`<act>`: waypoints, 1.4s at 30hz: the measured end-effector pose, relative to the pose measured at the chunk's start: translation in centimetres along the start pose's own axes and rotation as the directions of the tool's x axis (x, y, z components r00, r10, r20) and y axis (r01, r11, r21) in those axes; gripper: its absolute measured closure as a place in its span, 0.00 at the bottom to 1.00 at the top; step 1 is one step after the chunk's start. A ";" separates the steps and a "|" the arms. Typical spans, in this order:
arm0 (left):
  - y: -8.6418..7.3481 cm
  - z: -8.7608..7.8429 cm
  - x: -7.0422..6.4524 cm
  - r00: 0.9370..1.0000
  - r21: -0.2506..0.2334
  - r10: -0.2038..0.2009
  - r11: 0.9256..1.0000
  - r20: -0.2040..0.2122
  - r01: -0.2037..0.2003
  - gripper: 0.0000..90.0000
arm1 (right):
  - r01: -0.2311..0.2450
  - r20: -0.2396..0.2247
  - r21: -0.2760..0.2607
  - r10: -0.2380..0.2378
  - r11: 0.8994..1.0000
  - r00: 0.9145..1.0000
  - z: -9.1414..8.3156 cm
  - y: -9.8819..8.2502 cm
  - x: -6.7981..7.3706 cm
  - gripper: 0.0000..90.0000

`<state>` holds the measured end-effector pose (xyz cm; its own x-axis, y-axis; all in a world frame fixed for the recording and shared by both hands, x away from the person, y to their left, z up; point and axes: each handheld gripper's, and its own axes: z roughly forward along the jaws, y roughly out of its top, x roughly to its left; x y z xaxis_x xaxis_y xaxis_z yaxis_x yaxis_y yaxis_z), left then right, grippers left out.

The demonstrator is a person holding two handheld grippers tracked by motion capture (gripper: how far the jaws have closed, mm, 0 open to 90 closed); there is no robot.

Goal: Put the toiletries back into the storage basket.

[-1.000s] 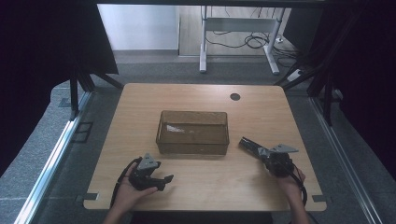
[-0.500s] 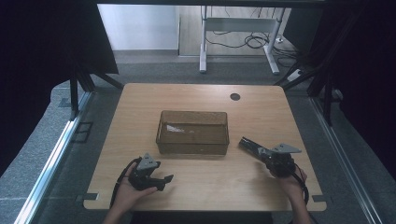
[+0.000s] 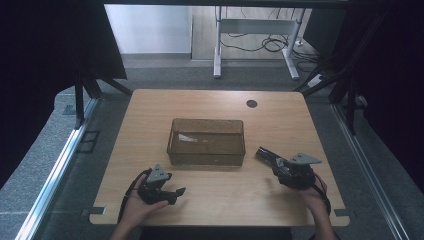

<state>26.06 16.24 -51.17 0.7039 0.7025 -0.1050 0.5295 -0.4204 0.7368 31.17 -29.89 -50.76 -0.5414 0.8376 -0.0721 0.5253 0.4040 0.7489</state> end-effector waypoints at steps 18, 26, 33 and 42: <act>0.0 0.0 0.0 1.000 0.002 -0.001 1.000 -0.002 0.001 0.29 | 0.085 -0.054 0.057 -0.082 0.995 0.995 -0.8 3.3 -2.4 0.48; 0.0 -0.1 0.0 1.000 0.001 0.001 1.000 -0.003 -0.001 0.29 | 0.150 -0.096 0.094 -0.141 0.984 0.985 -1.1 5.7 -3.3 0.44; 0.0 -0.1 0.0 1.000 -0.004 -0.001 1.000 -0.004 0.001 0.29 | 0.179 -0.142 0.136 -0.159 0.974 0.977 -0.8 7.2 -3.8 0.44; 0.0 -0.2 0.1 1.000 -0.004 0.003 1.000 -0.003 -0.003 0.29 | 0.244 -0.210 0.199 -0.202 0.949 0.957 0.1 9.0 -4.2 0.41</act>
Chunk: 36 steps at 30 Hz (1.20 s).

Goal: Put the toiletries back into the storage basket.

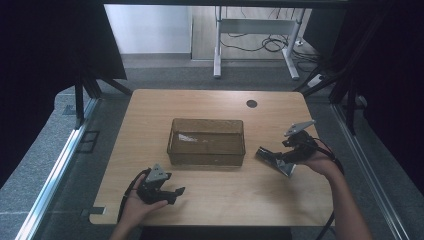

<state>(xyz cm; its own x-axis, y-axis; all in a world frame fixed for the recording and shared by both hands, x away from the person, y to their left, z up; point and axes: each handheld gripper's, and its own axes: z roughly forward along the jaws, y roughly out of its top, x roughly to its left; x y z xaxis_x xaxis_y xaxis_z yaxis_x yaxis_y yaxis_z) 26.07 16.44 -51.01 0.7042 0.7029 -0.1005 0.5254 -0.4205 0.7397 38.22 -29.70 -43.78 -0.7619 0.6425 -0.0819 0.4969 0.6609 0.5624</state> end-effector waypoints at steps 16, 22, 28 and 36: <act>0.1 -0.2 0.0 1.000 -0.006 -0.001 1.000 0.000 0.001 0.29 | 0.050 -0.028 0.119 -0.047 0.992 0.999 1.4 1.6 -0.4 0.42; 0.0 -0.2 0.1 1.000 -0.006 -0.004 1.000 -0.003 0.004 0.29 | 0.073 -0.041 0.165 -0.067 0.984 0.997 2.2 1.8 -0.7 0.42; 0.0 -0.3 0.2 1.000 -0.011 -0.005 1.000 -0.002 0.005 0.29 | 0.103 -0.072 0.238 -0.088 0.966 0.993 4.1 2.1 -0.6 0.42; 0.0 -0.3 0.2 1.000 -0.010 -0.003 1.000 -0.001 0.003 0.29 | 0.139 -0.080 0.283 -0.121 0.949 0.989 5.9 2.3 -0.2 0.42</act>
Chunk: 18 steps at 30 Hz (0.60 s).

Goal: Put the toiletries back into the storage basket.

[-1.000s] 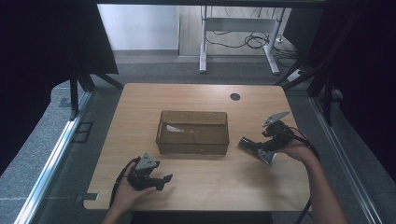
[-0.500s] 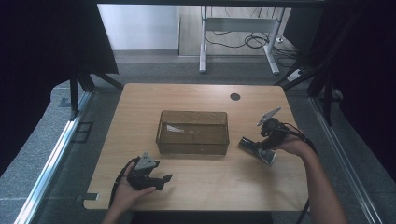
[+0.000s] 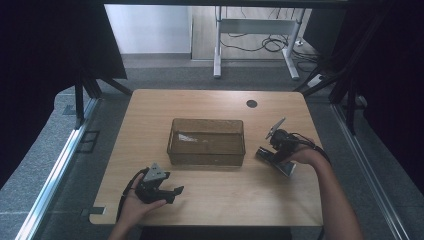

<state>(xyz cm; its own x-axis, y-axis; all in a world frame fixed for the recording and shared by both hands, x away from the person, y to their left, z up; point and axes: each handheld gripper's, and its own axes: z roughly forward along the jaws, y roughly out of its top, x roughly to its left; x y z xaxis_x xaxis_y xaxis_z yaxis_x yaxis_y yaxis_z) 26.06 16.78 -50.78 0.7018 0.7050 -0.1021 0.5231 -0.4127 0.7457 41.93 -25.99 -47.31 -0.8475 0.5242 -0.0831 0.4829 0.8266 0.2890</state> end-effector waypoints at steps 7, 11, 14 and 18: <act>0.0 -0.1 0.1 1.000 -0.003 -0.006 1.000 -0.003 0.006 0.29 | 0.011 -0.012 0.047 -0.011 0.999 1.000 1.5 0.0 0.0 0.42; 0.0 0.0 0.1 1.000 -0.001 -0.007 1.000 -0.003 0.007 0.29 | 0.009 -0.021 0.063 -0.008 0.998 1.000 2.0 0.0 -0.1 0.42; 0.0 0.0 0.1 1.000 0.000 -0.008 1.000 -0.003 0.008 0.29 | 0.004 -0.023 0.072 -0.002 0.997 1.000 2.3 0.0 -0.2 0.44; -0.1 0.0 0.1 1.000 0.001 -0.008 1.000 -0.005 0.008 0.29 | 0.013 -0.022 0.097 -0.011 0.995 1.000 2.8 -0.1 -0.2 0.45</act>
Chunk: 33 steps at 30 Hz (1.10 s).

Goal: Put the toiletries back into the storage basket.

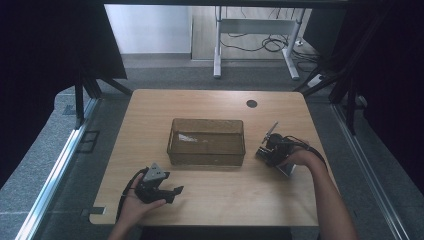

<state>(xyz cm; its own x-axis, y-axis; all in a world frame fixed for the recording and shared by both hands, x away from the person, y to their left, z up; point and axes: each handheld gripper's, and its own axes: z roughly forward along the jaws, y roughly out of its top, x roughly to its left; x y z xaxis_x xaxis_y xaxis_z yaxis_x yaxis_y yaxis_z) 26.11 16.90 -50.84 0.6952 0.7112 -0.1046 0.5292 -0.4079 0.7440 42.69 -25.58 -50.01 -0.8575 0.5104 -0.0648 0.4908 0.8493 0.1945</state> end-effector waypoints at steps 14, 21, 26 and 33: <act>0.0 0.0 0.0 1.000 0.001 0.001 1.000 -0.001 -0.001 0.29 | -0.005 -0.032 -0.004 0.005 1.000 0.999 0.1 0.0 -0.5 0.50; 0.0 0.2 0.0 1.000 0.004 -0.002 1.000 0.001 0.002 0.29 | -0.012 -0.072 -0.017 0.011 1.000 0.997 -0.7 -0.4 -0.6 0.51; 0.0 0.2 0.0 1.000 0.006 0.002 1.000 0.001 -0.002 0.29 | 0.009 -0.061 -0.005 -0.009 1.000 0.998 -1.4 -0.6 -0.4 0.51; 0.0 0.2 -0.1 1.000 0.003 0.007 1.000 0.002 -0.007 0.29 | 0.024 -0.046 -0.047 -0.026 0.999 0.999 -4.0 -0.5 -0.1 0.51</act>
<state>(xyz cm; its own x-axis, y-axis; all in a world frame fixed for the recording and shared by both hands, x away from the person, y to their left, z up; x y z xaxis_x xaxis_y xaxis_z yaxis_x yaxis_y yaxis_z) 26.13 16.75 -50.93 0.6995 0.7075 -0.1006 0.5259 -0.4143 0.7428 41.97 -26.59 -46.17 -0.8762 0.4812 -0.0253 0.4621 0.8540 0.2389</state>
